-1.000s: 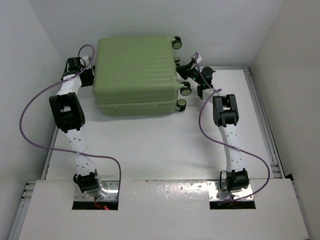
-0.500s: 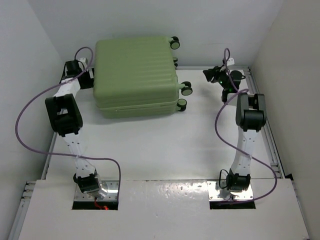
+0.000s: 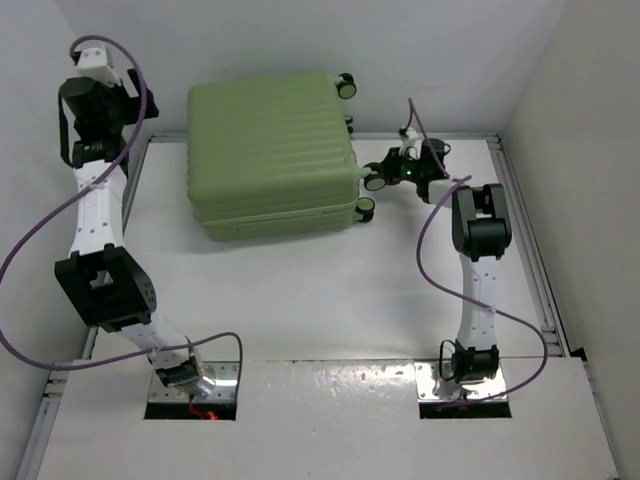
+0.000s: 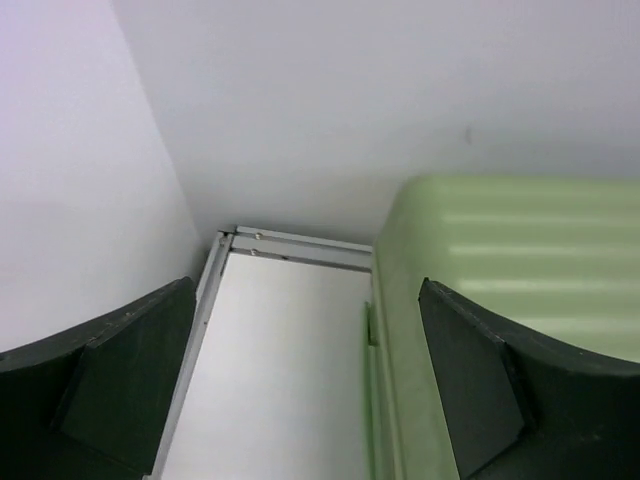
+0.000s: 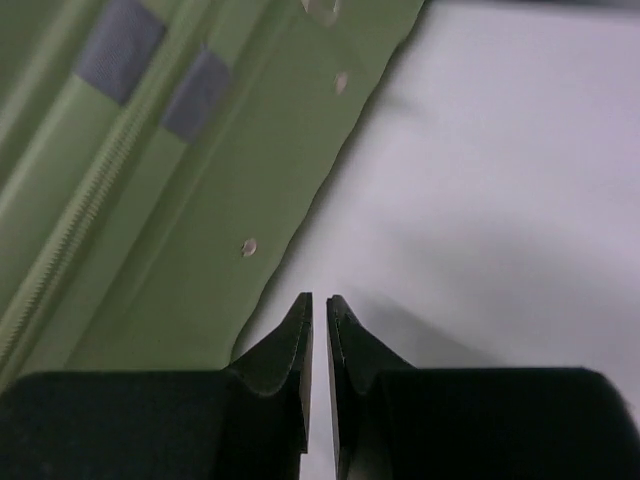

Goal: Pack the luggage

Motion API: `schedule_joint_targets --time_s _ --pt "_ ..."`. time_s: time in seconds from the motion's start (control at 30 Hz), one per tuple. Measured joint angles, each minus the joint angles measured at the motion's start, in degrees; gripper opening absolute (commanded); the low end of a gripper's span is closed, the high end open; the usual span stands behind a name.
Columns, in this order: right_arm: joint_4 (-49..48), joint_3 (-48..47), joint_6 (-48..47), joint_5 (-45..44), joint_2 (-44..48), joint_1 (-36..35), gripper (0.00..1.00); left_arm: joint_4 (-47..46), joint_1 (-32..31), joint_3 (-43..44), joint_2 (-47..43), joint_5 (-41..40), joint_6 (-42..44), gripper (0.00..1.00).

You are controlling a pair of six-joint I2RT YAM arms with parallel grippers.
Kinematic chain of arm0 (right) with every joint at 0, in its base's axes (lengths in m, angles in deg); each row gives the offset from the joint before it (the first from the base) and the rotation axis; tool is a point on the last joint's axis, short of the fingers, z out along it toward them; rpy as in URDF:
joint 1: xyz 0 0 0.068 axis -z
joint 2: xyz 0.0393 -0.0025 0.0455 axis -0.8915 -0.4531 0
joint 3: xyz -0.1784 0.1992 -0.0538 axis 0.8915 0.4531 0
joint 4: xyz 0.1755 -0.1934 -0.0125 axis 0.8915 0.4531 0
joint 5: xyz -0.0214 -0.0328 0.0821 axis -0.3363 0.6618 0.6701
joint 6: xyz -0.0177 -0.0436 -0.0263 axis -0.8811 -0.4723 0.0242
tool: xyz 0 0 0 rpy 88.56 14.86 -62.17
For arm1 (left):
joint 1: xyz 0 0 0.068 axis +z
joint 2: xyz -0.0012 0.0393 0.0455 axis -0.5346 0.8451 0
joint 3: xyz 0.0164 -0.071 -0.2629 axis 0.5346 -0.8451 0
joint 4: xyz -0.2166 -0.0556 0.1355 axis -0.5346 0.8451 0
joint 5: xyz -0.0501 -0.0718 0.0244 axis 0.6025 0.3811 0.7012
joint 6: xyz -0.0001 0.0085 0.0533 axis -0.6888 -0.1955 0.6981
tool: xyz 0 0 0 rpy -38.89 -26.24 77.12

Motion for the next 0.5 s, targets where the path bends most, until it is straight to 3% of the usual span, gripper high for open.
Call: schedule_joint_targets --time_s 0.2,0.33,0.5 --pt "10.8 -4.7 -0.6 0.1 -3.7 -3.3 0.11 0.8 5.2 -1.3 0.2 2.1 -4.2 0.99" --pt "19.6 -10.9 -1.3 0.8 -5.6 -3.6 0.10 3.4 5.5 -4.4 0.2 2.5 -5.6 0.99" --pt "29.2 -8.7 -3.8 1.7 -4.3 -4.1 0.08 6.6 5.2 -5.8 -1.0 2.7 -6.0 0.99"
